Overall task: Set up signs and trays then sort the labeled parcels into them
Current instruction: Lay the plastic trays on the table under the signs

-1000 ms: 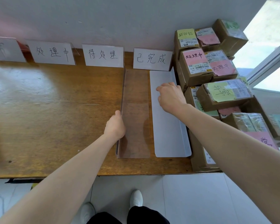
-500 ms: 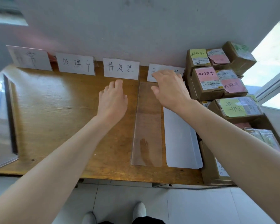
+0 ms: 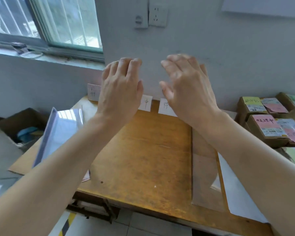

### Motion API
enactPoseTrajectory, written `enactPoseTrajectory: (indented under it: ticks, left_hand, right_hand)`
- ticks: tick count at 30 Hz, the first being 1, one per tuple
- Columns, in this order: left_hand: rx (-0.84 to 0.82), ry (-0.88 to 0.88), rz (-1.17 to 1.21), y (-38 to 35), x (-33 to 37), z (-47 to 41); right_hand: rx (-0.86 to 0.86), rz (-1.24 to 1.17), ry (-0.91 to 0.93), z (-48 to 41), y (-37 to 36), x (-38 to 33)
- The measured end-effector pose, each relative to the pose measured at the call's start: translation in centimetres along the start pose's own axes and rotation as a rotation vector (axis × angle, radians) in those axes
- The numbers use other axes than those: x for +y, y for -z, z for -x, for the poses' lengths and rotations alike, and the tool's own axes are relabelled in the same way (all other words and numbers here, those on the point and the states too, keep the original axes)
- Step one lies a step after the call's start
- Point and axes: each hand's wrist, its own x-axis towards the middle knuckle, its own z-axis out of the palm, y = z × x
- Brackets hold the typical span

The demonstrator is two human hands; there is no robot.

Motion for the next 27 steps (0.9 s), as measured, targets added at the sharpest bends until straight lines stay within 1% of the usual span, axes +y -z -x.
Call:
enactPoseTrajectory:
  ticks: [8,12,15,20,22,25,27]
  left_hand:
    - [0.064,-0.012,-0.083,5.8,-8.6,2.0]
    - [0.135,-0.022,-0.16,8.0,-12.1,3.0]
    - [0.147,0.017,-0.246,8.8,-14.7,3.9]
    - [0.105,0.116,-0.37,8.2,-18.3,6.5]
    - [0.062,0.167,-0.407,7.6,-19.7,8.0]
    - [-0.062,0.315,-0.447,6.3,-21.9,11.1]
    - [-0.157,0.429,-0.44,5.3,-23.2,13.5]
  right_hand:
    - [0.056,-0.057,0.075,-3.3,-2.0,-9.5]
    - [0.081,-0.117,0.131,-5.0,-3.1,-13.1]
    - [0.095,-0.175,0.179,-6.3,-4.3,-15.2]
    - [0.026,-0.287,0.288,-7.4,-8.7,-17.6]
    - [-0.065,-0.354,0.298,-7.6,-11.3,-18.5]
    - [-0.387,-0.39,0.292,-7.1,-16.0,-19.9]
    - [-0.557,-0.395,0.284,-6.1,-19.0,-20.6]
